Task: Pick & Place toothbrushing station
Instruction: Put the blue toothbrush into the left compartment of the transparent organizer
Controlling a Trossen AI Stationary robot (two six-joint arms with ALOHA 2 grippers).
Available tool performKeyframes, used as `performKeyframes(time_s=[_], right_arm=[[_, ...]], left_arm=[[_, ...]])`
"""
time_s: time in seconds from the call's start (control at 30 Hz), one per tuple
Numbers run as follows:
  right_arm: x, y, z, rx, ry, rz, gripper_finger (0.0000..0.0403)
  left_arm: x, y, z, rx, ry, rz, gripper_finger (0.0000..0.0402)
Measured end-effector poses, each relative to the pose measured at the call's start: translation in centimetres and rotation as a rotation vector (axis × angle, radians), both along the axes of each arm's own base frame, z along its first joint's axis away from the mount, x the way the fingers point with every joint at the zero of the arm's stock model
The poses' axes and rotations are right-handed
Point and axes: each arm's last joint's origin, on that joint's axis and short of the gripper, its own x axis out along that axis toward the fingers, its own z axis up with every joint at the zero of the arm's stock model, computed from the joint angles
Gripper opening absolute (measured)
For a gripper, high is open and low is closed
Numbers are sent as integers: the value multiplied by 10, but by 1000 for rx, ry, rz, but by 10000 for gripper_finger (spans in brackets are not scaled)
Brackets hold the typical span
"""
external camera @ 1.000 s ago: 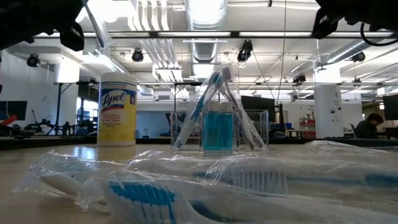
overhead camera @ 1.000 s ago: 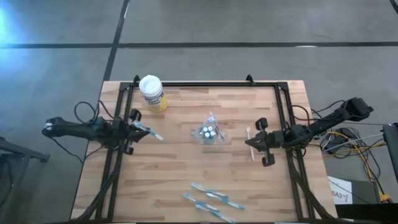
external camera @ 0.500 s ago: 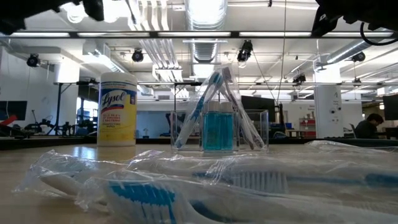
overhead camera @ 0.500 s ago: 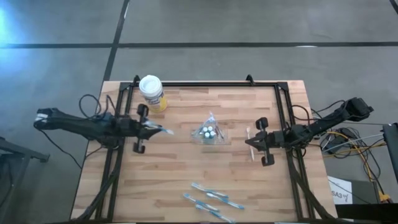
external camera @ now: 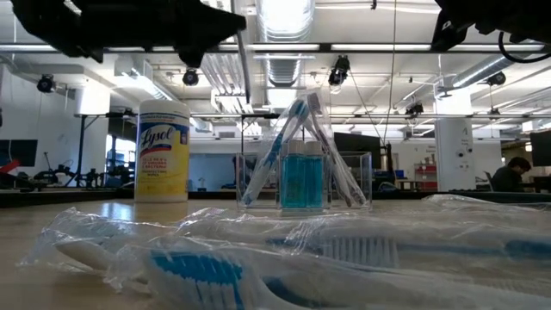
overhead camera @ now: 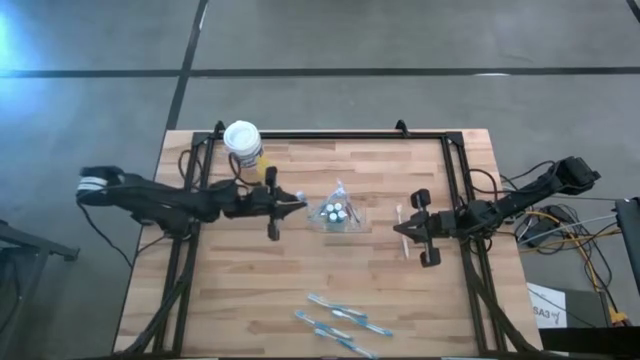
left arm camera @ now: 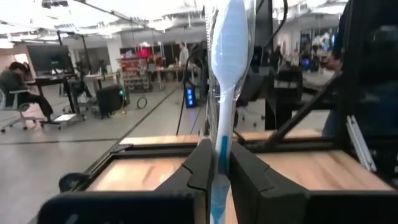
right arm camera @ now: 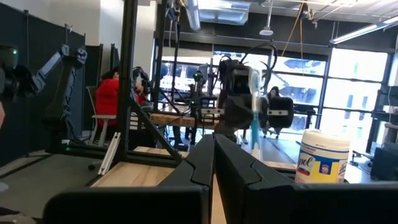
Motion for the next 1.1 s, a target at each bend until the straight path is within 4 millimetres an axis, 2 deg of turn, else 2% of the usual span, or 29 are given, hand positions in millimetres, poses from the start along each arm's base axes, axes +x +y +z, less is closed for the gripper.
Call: performKeyframes(time_s=[0.17,0.63,1.1], right_arm=[[0,0,0,-1,-4,-1,8],[0,0,0,-1,-5,-1,8],[0,0,1,0,-5,-3,8]], left_arm=[[10,5,-24,-38,37,32,32],[28,21,-61,-87,144,92,32],[38,27,-94,-165,218,120,38]])
